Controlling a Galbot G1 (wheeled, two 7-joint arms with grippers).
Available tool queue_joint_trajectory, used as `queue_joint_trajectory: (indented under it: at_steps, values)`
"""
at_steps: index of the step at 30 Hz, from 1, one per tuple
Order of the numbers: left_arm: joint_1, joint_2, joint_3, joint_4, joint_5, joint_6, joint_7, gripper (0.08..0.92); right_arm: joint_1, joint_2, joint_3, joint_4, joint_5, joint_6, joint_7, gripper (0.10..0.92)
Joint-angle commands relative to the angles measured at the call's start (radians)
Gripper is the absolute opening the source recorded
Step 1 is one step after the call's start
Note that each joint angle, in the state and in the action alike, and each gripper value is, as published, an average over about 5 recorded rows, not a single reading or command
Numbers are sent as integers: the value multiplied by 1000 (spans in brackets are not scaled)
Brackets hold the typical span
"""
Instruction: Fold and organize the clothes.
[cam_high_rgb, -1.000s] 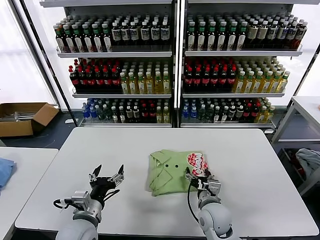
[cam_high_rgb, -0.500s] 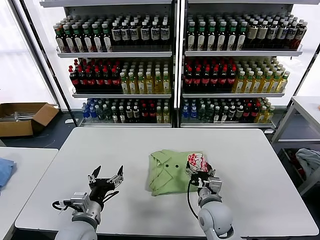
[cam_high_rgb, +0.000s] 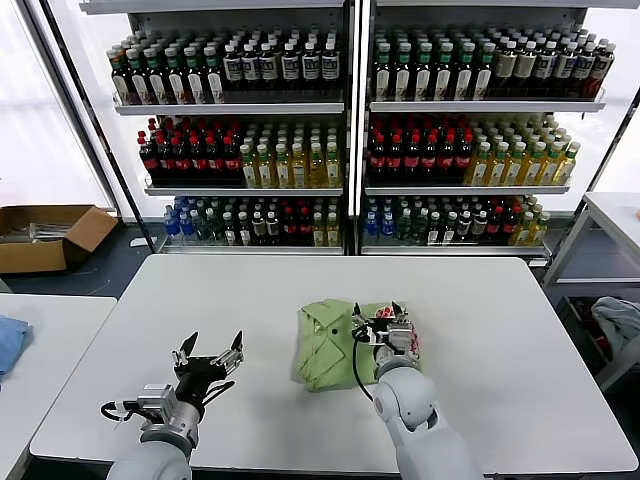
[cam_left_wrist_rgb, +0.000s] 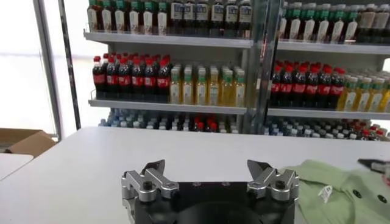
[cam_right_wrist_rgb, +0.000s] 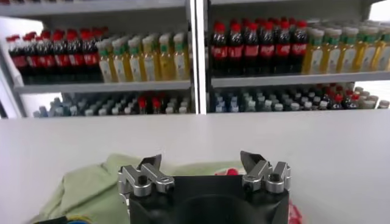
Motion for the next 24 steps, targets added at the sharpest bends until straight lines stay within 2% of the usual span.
queue_joint_trajectory:
  at_steps: [1,6,15,24]
  values:
    - [-8,1,-2,10,-1,2,1,823,45,-4,-75,-72,-23,-33,-20,823]
    - [-10,2,-3,14,-2,3,2,823,26,-7,-109,-29,-40,-44,-15,823]
    - [1,12,-19,9,-9,1,5,823,-26,0,-87,-75,-58,-37,-22,823]
    - [-2,2,-8,6,-8,-11,9,823,-34,31,-34,11,-49,83,-32,823]
